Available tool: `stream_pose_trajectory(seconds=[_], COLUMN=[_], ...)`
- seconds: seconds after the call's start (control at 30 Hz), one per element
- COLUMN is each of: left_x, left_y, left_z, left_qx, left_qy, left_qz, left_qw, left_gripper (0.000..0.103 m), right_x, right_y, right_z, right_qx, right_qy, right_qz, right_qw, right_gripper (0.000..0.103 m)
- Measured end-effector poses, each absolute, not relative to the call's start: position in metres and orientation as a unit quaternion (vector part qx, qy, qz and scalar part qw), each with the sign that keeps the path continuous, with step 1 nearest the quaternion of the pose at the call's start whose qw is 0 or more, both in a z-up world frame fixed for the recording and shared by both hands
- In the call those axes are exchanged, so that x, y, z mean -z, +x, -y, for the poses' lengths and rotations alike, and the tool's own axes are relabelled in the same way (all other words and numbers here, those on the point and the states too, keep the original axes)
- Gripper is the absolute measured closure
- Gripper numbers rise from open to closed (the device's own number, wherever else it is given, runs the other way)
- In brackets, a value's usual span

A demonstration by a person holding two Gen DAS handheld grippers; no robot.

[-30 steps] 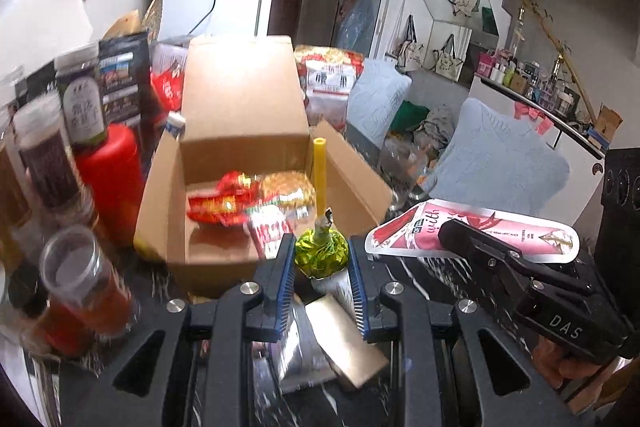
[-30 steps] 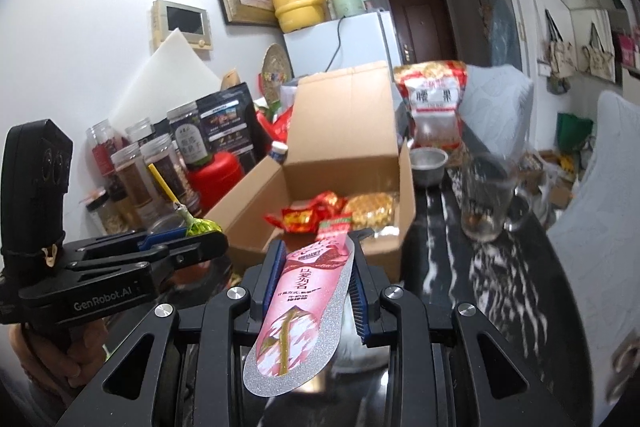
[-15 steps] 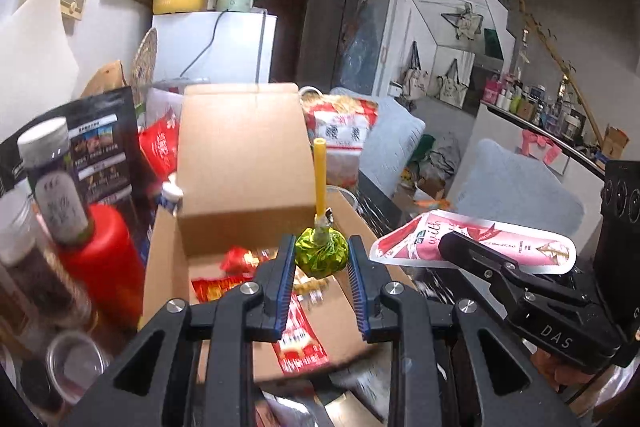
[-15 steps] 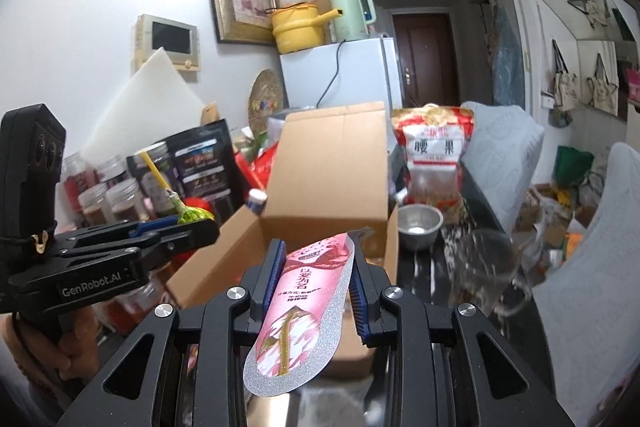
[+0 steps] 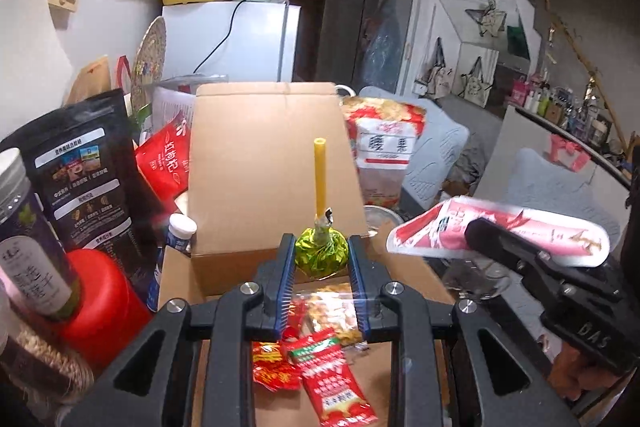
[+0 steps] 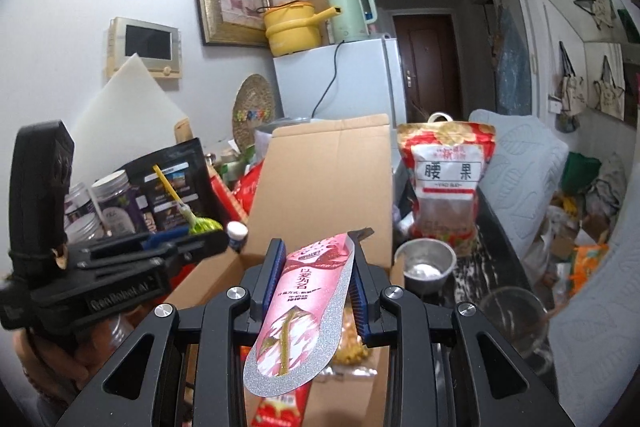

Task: Organize snacks
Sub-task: 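Lift the lollipop and pink packet and carry both over the box, then lower into the box and open the left gripper while the right releases the pink packet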

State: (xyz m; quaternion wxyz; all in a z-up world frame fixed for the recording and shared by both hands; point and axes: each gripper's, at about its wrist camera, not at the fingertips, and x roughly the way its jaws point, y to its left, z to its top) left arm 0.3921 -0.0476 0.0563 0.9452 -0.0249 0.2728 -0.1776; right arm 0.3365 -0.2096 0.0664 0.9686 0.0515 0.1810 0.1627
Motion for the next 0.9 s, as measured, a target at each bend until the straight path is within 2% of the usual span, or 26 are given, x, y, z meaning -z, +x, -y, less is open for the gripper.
stream_pose_trajectory(seconds=[0.33, 0.63, 0.9], left_x=[-0.026, 0.004, 0.022], left_y=[0.426, 0.448, 0.466], left_z=[0.048, 0.053, 0.048], left_qx=[0.138, 0.130, 0.112], left_qy=[0.000, 0.002, -0.005], left_qz=[-0.316, -0.369, -0.410], left_qw=[0.938, 0.920, 0.905], left_gripper=[0.078, 0.078, 0.078], right_x=[-0.047, -0.020, -0.009], right_y=[0.380, 0.398, 0.407], right_z=[0.202, 0.180, 0.177], right_qx=[-0.169, -0.175, -0.175], right_qy=[0.087, 0.059, 0.058], right_qz=[-0.223, -0.281, -0.301], right_qw=[0.956, 0.942, 0.936], right_gripper=[0.073, 0.072, 0.072])
